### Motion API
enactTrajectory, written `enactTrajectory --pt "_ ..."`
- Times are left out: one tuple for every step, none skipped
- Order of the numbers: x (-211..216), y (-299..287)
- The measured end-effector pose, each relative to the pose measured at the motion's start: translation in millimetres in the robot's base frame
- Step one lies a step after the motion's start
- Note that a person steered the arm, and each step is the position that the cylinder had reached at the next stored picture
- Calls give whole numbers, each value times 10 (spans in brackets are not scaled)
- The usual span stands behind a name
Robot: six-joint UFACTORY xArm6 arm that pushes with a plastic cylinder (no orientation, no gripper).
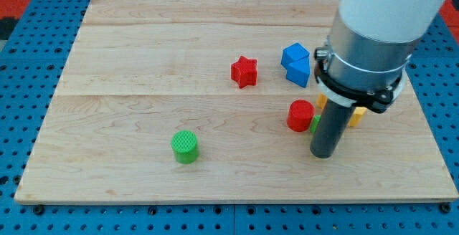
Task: Separate green star and red circle
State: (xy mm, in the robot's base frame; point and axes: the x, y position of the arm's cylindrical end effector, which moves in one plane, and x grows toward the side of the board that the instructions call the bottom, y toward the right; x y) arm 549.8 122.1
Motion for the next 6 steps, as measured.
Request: enactTrajectory --pt "16 17" --pt "53 387" --pt "-143 661" --pt "-461 732" --pt "-487 547" --pt "-487 109"
